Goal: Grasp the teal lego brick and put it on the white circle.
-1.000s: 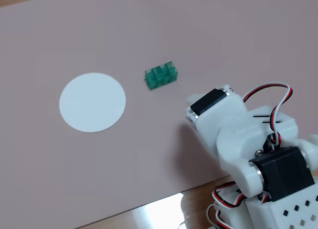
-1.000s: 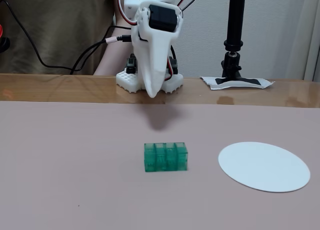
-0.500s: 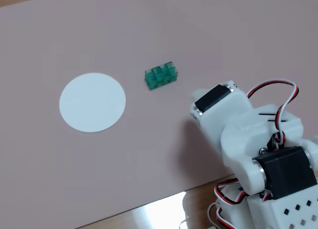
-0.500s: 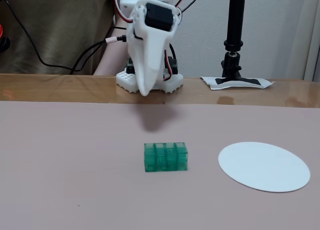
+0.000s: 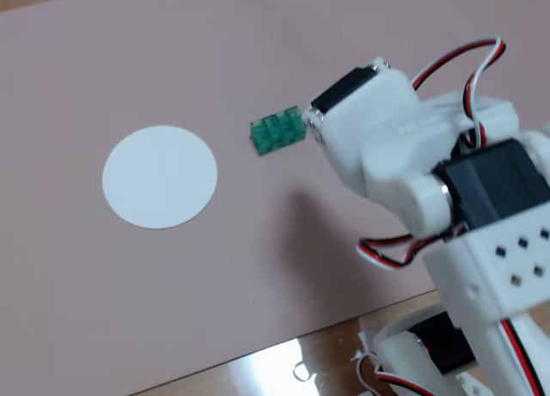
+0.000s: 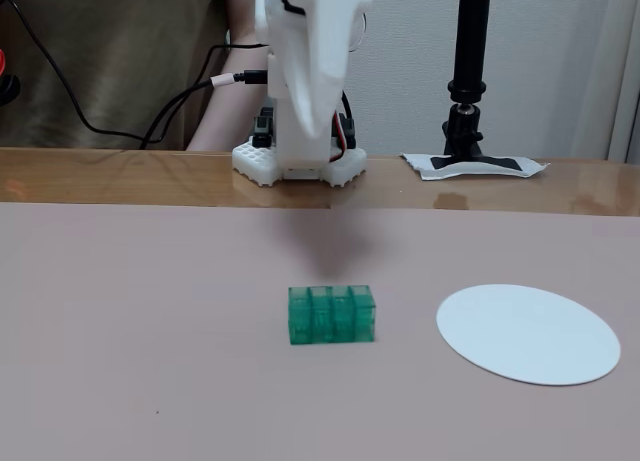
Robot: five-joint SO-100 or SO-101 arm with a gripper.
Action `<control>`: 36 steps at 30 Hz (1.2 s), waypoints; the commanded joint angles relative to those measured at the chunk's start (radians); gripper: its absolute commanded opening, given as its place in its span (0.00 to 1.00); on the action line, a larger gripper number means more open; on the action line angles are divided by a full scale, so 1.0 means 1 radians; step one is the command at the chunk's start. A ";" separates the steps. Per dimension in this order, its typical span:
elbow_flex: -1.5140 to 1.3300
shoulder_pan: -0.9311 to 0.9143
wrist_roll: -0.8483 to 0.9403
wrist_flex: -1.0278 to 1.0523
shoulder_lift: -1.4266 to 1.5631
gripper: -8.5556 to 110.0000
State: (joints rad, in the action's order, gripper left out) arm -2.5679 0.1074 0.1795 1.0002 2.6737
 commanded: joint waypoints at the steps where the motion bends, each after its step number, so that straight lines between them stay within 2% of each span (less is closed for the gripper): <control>1: 0.201 0.006 -0.040 -0.014 -0.229 0.07; 8: 0.499 -0.023 -0.098 0.058 -0.653 0.07; 16: 0.672 -0.040 -0.083 0.132 -0.966 0.11; 20: 0.742 -0.037 -0.031 0.184 -1.078 0.26; 23: 0.746 -0.028 -0.008 0.192 -1.109 0.31; 29: 0.756 0.000 0.002 0.196 -1.186 0.31; 36: 0.811 0.006 0.005 0.196 -1.301 0.28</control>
State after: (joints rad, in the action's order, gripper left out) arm -1.8055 0.1043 0.1779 1.1919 1.4021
